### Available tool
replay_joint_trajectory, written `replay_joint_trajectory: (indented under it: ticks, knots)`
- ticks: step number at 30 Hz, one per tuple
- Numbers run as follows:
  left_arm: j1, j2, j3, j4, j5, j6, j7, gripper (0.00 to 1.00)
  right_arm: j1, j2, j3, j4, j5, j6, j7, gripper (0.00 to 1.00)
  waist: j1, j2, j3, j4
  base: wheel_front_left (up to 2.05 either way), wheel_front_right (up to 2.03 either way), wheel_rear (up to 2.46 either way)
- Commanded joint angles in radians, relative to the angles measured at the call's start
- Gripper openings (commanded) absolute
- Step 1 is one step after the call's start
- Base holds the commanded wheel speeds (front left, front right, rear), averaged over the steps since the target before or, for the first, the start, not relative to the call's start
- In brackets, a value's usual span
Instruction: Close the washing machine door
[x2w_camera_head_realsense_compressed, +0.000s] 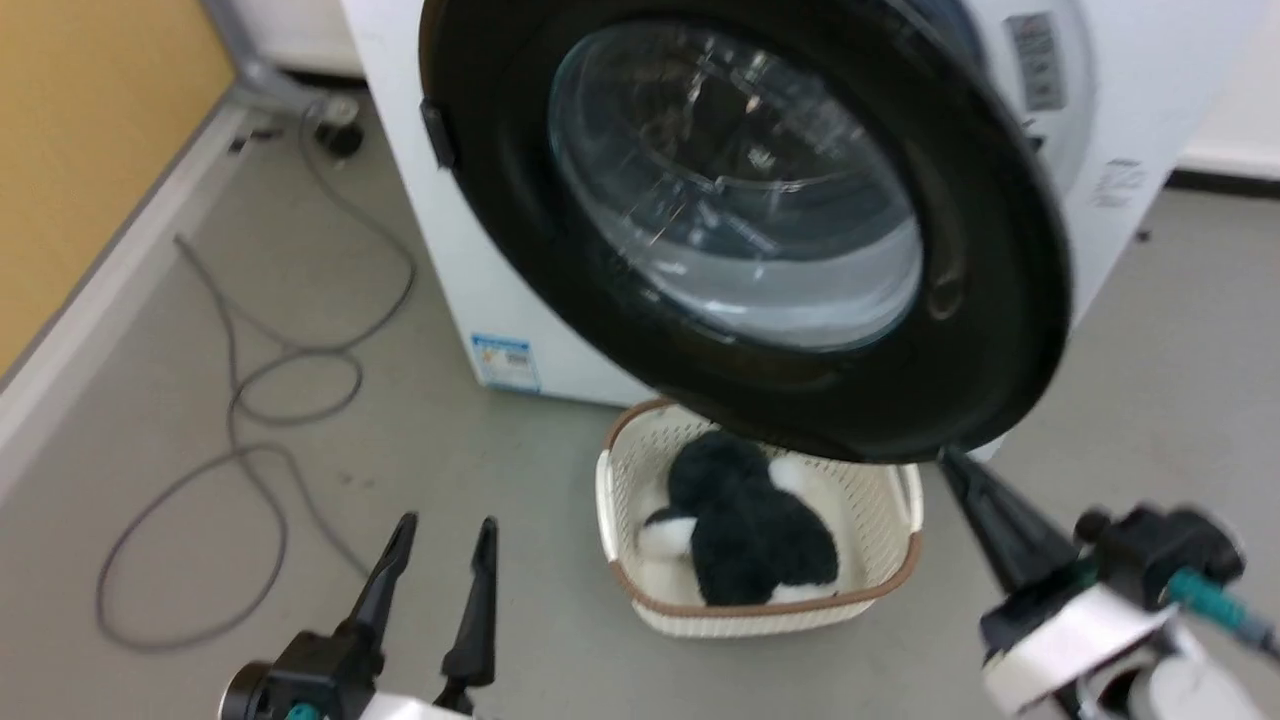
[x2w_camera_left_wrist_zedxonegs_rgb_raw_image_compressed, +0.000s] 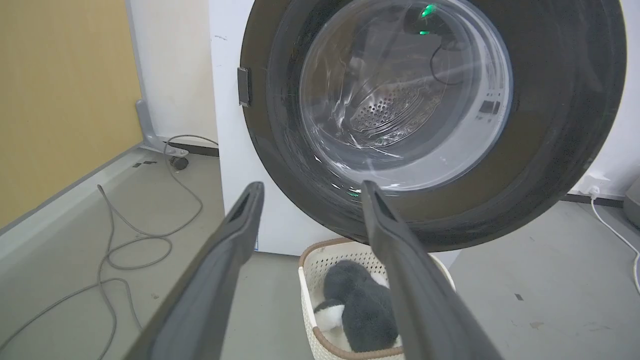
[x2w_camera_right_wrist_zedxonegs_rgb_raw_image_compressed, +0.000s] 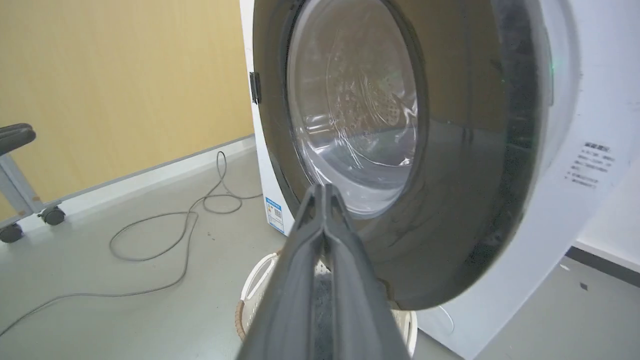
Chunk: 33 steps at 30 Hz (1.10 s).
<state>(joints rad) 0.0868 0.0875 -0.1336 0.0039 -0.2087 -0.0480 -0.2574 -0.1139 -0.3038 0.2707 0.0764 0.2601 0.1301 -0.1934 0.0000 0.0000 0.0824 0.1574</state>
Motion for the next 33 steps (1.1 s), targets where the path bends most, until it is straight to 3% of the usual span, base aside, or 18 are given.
replay_joint_trajectory:
  ticks: [1,13,33]
  knots:
    - [-0.035,-0.009,-0.005,0.001,0.011,-0.012,-0.004,1.00,-0.063,-0.040,0.014,0.024,0.027,0.001,0.009,0.00,0.0000,0.0000,0.059,0.045,0.00,0.00,0.00]
    - [-0.110,-0.033,-0.022,0.008,0.018,-0.032,-0.004,1.00,-0.366,-0.218,0.045,0.214,0.203,0.001,0.037,0.00,0.0000,0.0000,0.179,0.112,0.00,0.00,0.00]
    - [-0.167,-0.037,-0.082,-0.020,-0.016,-0.001,-0.004,1.00,-0.750,-0.291,-0.042,0.532,0.310,0.001,0.107,0.00,0.0000,0.0000,0.300,0.163,0.00,0.00,0.00]
